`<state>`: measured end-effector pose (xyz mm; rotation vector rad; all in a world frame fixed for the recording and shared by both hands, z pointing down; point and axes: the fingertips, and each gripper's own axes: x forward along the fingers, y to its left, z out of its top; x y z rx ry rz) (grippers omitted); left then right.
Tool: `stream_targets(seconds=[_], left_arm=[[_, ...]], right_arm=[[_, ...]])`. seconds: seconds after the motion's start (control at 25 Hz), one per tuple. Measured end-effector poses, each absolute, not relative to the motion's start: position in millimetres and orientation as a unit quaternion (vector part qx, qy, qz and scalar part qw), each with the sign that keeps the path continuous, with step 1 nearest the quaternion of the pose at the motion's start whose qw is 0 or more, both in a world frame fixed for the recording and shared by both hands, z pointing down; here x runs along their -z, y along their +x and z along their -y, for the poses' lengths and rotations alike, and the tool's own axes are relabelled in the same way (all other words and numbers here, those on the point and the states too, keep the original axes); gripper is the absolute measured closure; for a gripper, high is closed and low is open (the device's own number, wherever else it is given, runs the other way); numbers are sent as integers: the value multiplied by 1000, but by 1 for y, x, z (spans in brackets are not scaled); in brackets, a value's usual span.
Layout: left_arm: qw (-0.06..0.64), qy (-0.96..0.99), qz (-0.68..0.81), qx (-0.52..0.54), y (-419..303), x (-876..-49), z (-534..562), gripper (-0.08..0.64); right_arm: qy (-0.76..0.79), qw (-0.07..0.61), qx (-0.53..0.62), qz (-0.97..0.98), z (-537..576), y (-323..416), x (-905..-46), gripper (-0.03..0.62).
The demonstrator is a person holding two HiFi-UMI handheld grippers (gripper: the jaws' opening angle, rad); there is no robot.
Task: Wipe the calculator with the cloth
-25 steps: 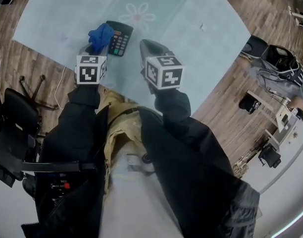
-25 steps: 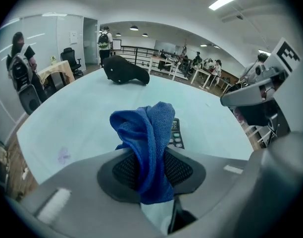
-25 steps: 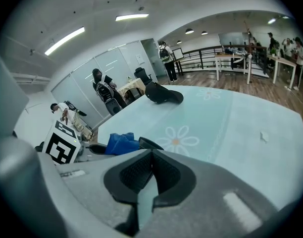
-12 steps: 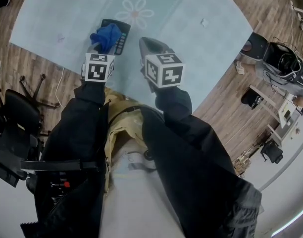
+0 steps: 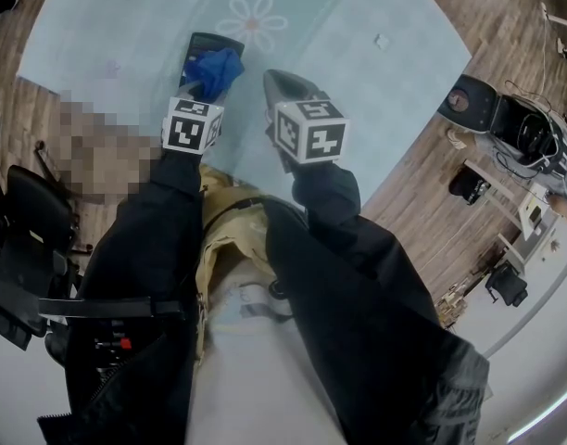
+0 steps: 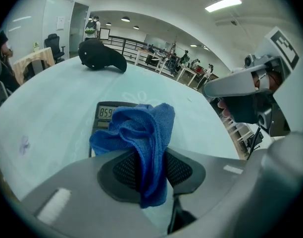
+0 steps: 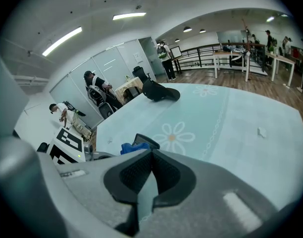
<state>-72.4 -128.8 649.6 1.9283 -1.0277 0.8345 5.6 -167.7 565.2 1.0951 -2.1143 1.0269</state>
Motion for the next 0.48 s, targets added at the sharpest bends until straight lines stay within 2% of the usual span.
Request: stream_targets(seconds=[0.28, 0.48], left_arm=[[418, 782, 355, -296, -51, -633, 103, 437], [407, 794, 364, -268, -68, -602, 100, 437]], right_arm=[[411, 264, -374, 788, 161, 7, -559, 594], [417, 254, -374, 789, 156, 8, -554, 594]])
